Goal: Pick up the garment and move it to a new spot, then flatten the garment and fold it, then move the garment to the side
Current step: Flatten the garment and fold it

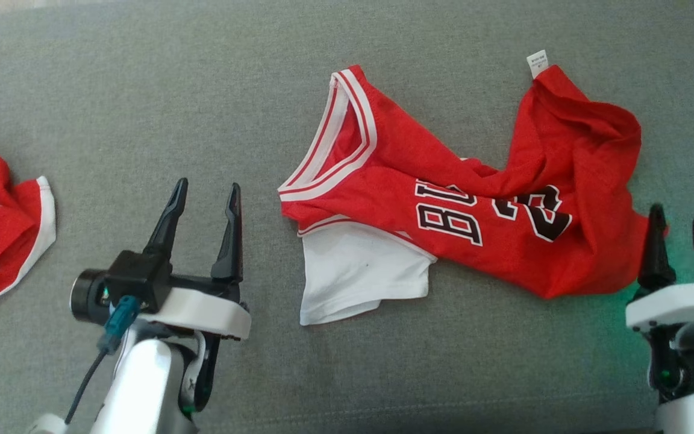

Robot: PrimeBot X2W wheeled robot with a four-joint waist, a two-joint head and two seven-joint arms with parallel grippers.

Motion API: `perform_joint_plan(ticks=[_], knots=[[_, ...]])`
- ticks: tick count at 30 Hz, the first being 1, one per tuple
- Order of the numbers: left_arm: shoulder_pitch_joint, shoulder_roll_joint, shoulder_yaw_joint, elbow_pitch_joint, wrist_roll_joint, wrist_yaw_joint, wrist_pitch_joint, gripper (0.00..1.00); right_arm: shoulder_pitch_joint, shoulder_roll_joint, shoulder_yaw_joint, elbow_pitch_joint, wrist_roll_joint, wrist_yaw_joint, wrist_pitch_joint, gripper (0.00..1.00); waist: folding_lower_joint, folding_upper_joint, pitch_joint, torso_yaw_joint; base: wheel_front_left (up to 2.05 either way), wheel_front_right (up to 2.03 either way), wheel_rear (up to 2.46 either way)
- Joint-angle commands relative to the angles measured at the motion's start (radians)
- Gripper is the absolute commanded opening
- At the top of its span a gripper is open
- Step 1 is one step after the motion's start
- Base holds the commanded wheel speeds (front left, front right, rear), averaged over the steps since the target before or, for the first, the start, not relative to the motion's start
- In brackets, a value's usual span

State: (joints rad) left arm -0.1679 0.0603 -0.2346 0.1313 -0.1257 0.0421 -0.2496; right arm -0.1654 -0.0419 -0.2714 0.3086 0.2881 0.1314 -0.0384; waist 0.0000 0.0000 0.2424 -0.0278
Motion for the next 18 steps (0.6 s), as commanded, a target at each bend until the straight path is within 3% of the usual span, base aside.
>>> perform_joint_plan(ticks=[1,9,18], knots=[[-0.015,0.018,0.044,-0.030,0.007,-0.003,-0.012,1.00,-0.006,-0.009,0.040,-0.064,-0.027,-0.001,-0.026,1.00,0.0000,0.0000,-0.007,0.000,0.00,0.00,0.00],[0.019,0.024,0.063,-0.031,0.002,0.009,-0.012,1.00,0.018,-0.008,0.172,-0.262,-0.163,-0.001,-0.062,1.00,0.0000,0.0000,-0.056,0.006,0.00,0.00,0.00],[0.079,0.028,0.066,-0.027,-0.001,0.019,-0.012,1.00,0.101,-0.008,0.264,-0.363,-0.189,-0.001,0.001,1.00,0.0000,0.0000,-0.113,0.019,0.00,0.00,0.00]])
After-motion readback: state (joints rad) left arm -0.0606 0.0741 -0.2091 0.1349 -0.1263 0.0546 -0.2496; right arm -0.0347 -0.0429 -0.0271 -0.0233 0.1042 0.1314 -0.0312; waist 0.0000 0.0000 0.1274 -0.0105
